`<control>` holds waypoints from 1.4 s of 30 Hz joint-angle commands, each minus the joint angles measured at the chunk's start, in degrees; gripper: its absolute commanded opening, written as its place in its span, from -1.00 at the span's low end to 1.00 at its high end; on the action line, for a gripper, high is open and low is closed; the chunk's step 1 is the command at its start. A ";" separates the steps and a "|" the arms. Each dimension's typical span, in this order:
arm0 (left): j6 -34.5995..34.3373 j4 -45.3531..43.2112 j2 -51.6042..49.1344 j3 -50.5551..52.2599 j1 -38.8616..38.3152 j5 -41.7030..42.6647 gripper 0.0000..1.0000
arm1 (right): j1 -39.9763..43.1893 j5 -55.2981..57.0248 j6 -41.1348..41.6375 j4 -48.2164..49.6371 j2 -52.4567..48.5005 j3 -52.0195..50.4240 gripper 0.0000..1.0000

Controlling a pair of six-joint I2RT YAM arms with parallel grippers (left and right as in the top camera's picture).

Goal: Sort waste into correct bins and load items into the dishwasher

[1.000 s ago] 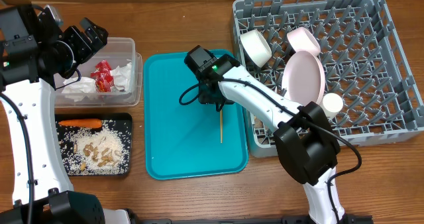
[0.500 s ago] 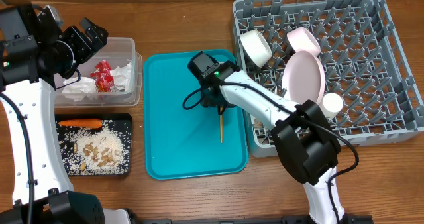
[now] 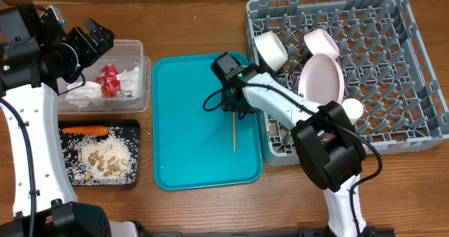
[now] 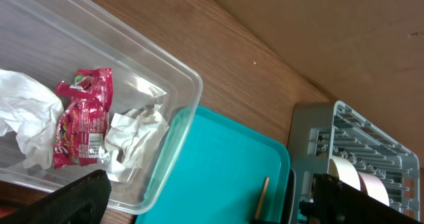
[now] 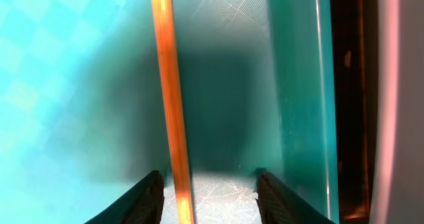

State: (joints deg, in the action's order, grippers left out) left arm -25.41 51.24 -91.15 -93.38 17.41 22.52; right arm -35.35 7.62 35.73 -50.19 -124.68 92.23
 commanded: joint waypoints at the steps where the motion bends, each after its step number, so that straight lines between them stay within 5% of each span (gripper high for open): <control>1: -0.52 -0.07 1.16 -1.22 0.20 0.87 1.00 | -0.50 -0.39 -0.20 0.24 -0.17 -0.35 -0.16; 16: -0.52 -0.04 1.16 -1.25 0.20 0.85 1.00 | -0.96 -0.24 -0.17 0.02 -0.17 -0.35 -0.48; 31: -0.52 -0.07 1.16 -1.25 0.20 0.87 0.99 | -1.99 -0.22 -0.17 0.07 -0.17 -0.35 -0.47; 35: -0.52 -0.04 1.16 -1.22 0.20 0.87 0.99 | -1.99 -0.20 -0.17 0.07 -0.17 -0.35 -0.80; 42: -0.52 -0.07 1.16 -1.25 0.20 0.87 1.00 | -1.99 -0.20 -0.17 0.11 -0.17 -0.35 -0.85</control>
State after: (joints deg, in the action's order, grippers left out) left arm -25.41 51.22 -91.15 -93.38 17.41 22.52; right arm -37.21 7.44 35.66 -50.26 -124.68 92.23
